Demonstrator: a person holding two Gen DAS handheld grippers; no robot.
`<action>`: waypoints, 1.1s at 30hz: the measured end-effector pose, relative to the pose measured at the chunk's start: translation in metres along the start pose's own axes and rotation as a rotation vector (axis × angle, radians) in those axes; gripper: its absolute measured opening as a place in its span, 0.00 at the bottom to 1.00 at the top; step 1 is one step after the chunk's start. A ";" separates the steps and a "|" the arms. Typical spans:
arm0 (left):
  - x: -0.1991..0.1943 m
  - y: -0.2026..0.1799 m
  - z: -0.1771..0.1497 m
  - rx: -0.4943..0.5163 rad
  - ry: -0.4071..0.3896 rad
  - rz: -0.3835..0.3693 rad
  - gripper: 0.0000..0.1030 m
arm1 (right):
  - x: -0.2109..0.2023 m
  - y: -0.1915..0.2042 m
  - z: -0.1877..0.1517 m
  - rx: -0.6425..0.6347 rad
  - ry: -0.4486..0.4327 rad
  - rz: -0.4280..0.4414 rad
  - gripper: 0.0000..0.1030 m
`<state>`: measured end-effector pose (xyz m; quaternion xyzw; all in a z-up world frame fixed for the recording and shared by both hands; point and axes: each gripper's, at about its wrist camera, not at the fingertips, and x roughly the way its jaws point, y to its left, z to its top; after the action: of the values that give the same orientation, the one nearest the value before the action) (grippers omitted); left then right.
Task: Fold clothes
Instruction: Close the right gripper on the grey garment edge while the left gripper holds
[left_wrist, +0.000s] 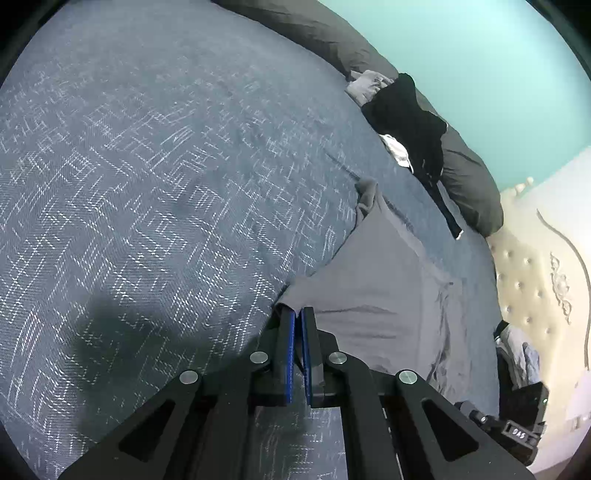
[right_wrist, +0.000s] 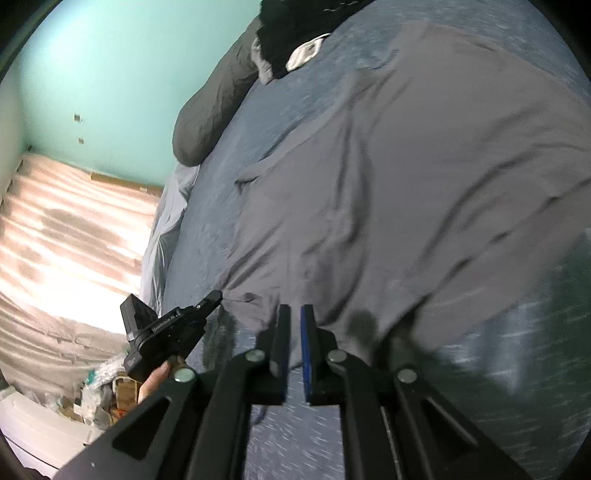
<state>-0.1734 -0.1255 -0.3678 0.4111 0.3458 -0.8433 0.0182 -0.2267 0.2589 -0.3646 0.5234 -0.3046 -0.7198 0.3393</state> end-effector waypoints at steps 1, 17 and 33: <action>0.000 -0.001 0.000 0.012 -0.002 0.005 0.04 | 0.004 0.006 0.000 -0.015 0.002 -0.011 0.19; 0.007 -0.006 0.007 0.045 0.006 0.014 0.04 | 0.082 0.062 -0.020 -0.259 0.090 -0.216 0.33; 0.003 -0.004 0.006 0.046 0.005 0.007 0.04 | 0.092 0.063 -0.019 -0.311 0.057 -0.272 0.03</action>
<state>-0.1807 -0.1255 -0.3650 0.4147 0.3248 -0.8500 0.0107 -0.2184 0.1461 -0.3705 0.5211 -0.1066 -0.7823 0.3242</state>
